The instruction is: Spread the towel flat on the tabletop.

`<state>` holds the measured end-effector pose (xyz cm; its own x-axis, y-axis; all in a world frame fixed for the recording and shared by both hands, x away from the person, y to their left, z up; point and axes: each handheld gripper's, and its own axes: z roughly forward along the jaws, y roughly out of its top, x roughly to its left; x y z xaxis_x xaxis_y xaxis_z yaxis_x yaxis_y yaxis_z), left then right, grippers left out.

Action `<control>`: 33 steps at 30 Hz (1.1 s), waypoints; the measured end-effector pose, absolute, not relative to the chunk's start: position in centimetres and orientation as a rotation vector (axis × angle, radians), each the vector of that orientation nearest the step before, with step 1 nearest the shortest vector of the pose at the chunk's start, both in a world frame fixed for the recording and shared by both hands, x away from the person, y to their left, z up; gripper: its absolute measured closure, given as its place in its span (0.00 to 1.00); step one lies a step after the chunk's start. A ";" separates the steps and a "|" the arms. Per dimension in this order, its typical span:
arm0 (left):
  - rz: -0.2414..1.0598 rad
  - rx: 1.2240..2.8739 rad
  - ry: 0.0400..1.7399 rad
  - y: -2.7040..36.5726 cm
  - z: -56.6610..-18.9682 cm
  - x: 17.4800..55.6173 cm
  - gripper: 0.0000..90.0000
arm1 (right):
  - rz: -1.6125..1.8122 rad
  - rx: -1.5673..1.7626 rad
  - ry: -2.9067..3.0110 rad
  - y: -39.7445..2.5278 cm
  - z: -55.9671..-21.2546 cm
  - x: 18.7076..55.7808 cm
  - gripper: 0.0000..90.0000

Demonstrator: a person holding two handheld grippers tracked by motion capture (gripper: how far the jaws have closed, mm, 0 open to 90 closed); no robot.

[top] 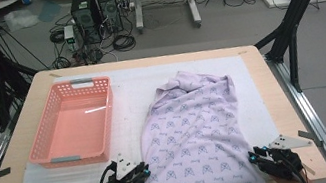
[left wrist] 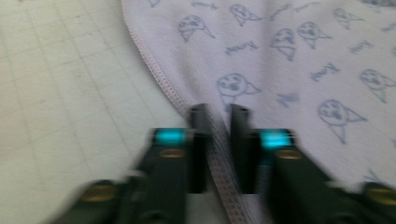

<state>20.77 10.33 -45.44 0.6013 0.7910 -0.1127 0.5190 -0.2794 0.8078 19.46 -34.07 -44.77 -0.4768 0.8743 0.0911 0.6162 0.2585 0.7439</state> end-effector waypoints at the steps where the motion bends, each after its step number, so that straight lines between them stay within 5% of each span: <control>1: 0.396 1.962 1.040 10.4 -45.4 20.5 0.96 | 1.060 1.348 2.221 -34.0 -44.7 19.3 0.96; 11: 0.353 1.969 1.018 12.9 -45.2 16.7 0.95 | 1.032 1.300 2.337 -35.1 -43.8 16.0 0.94; 14: 0.346 1.937 1.012 12.8 -45.2 16.9 0.79 | 1.063 1.297 2.283 -35.3 -43.4 15.8 0.83; 19: 0.358 1.896 0.995 12.7 -44.9 17.3 0.61 | 1.148 1.312 2.168 -35.5 -42.7 17.0 0.80; 33: 0.337 1.830 0.956 12.9 -44.0 21.8 0.56 | 1.044 1.362 2.034 -35.5 -43.3 22.0 0.85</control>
<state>21.80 12.94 -44.04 0.6484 0.7386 -0.1847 0.4589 -0.1856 0.8689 22.03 -35.49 -43.26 -0.3927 0.9193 0.0260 0.5571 0.2152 0.8021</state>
